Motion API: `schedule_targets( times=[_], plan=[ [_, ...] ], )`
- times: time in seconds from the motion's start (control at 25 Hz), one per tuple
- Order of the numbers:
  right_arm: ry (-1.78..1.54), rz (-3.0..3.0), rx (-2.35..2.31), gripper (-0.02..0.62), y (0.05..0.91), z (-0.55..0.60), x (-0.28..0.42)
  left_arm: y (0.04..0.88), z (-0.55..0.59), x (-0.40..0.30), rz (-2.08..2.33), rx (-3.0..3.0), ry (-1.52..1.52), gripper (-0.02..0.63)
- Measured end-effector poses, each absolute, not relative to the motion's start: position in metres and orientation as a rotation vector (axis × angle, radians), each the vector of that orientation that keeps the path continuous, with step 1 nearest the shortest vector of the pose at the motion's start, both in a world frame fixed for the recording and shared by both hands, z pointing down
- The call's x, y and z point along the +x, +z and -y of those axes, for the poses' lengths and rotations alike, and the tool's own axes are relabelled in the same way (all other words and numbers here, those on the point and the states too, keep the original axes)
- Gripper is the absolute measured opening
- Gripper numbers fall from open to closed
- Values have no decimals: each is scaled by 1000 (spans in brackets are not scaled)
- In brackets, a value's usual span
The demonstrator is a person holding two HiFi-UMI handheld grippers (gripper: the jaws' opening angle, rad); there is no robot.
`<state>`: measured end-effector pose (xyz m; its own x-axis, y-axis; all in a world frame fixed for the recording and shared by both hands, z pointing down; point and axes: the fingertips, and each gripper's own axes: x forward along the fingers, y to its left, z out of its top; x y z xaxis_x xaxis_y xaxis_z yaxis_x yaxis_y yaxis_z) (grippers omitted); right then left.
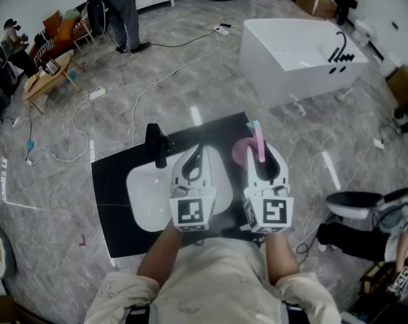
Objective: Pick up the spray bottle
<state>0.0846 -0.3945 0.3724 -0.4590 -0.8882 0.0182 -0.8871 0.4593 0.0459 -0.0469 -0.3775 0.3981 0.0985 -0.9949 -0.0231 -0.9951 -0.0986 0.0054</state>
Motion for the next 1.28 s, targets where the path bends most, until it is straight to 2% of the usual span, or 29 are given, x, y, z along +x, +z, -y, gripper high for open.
schedule_targets(
  times=[1.28],
  plan=[
    [-63, 2629, 1631, 126, 371, 401, 99, 398, 385, -29, -2075, -2337, 52, 2]
  ],
)
